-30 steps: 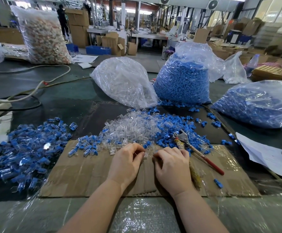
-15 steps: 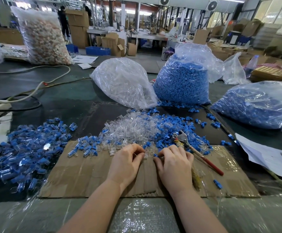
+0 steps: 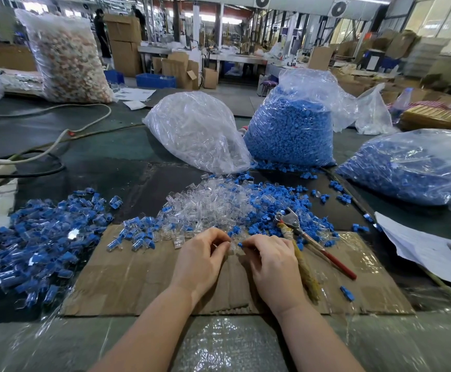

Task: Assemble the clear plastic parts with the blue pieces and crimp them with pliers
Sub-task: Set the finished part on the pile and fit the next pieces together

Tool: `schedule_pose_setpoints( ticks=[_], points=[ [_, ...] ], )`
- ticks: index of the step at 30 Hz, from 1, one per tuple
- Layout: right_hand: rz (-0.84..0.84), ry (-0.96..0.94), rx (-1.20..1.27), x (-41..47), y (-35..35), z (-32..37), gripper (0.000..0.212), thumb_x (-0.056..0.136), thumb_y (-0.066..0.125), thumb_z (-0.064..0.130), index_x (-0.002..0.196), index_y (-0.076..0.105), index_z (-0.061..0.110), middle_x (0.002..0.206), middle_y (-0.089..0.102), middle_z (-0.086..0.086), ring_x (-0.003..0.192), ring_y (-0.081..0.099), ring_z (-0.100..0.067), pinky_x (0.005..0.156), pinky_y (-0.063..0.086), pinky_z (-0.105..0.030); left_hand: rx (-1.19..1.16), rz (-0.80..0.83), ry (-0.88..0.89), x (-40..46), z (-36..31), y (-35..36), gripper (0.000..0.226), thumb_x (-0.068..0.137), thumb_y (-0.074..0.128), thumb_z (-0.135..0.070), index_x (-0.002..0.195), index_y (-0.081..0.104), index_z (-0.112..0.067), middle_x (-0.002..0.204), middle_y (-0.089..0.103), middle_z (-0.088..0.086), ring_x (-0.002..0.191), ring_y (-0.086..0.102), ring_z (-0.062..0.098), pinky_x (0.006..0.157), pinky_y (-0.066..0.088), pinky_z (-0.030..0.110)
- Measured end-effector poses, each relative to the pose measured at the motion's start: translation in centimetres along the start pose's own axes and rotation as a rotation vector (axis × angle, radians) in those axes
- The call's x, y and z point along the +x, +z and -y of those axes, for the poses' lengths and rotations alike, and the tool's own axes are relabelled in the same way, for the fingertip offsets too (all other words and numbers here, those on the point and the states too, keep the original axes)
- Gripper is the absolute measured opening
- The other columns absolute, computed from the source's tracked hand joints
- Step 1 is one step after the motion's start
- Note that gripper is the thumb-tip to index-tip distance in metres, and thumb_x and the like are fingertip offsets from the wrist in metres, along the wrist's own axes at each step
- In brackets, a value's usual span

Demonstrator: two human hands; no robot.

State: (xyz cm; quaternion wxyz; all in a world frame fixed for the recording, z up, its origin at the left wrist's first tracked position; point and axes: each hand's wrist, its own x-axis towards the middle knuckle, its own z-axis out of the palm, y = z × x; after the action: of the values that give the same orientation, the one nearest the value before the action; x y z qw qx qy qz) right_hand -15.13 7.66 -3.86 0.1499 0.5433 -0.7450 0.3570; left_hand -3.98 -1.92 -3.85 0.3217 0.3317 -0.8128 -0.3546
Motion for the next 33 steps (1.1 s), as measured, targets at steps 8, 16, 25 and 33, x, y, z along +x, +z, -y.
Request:
schedule_pose_setpoints(
  ticks=[8, 16, 25, 33],
  points=[
    [-0.024, -0.026, -0.019, 0.0, -0.1, 0.0, 0.017, 0.073, 0.078, 0.008, 0.082, 0.068, 0.018, 0.077, 0.068, 0.006, 0.071, 0.063, -0.018, 0.069, 0.042, -0.033, -0.107, 0.007, -0.084, 0.8, -0.5, 0.3, 0.019, 0.087, 0.064, -0.016, 0.082, 0.062, -0.035, 0.077, 0.065, -0.015, 0.075, 0.059, 0.0, 0.069, 0.045, 0.011],
    [0.008, 0.018, 0.052, 0.0, -0.2, -0.1, 0.008, 0.081, 0.06, 0.022, 0.082, 0.067, 0.018, 0.079, 0.067, 0.005, 0.073, 0.061, -0.02, 0.07, 0.045, -0.035, -0.125, -0.036, -0.069, 0.3, -1.1, 1.6, 0.03, 0.086, 0.064, -0.012, 0.073, 0.055, -0.037, 0.068, 0.061, -0.015, 0.067, 0.056, -0.008, 0.061, 0.041, 0.005],
    [0.027, 0.055, 0.065, 0.0, -0.3, 0.0, 0.015, 0.075, 0.073, 0.008, 0.082, 0.064, 0.016, 0.074, 0.064, 0.003, 0.07, 0.057, -0.02, 0.069, 0.04, -0.03, -0.07, 0.008, -0.026, -0.3, -0.9, 1.3, 0.015, 0.086, 0.065, -0.017, 0.089, 0.064, -0.031, 0.078, 0.064, -0.019, 0.074, 0.059, -0.005, 0.07, 0.047, 0.012],
    [0.025, 0.011, 0.052, 0.0, -0.4, 0.1, 0.017, 0.072, 0.077, 0.009, 0.078, 0.062, 0.015, 0.069, 0.063, 0.001, 0.064, 0.058, -0.021, 0.062, 0.048, -0.034, -0.077, 0.069, -0.033, -0.4, -1.2, 1.4, 0.014, 0.086, 0.064, -0.014, 0.091, 0.065, -0.027, 0.085, 0.068, -0.011, 0.083, 0.063, 0.008, 0.081, 0.05, 0.027]
  ],
)
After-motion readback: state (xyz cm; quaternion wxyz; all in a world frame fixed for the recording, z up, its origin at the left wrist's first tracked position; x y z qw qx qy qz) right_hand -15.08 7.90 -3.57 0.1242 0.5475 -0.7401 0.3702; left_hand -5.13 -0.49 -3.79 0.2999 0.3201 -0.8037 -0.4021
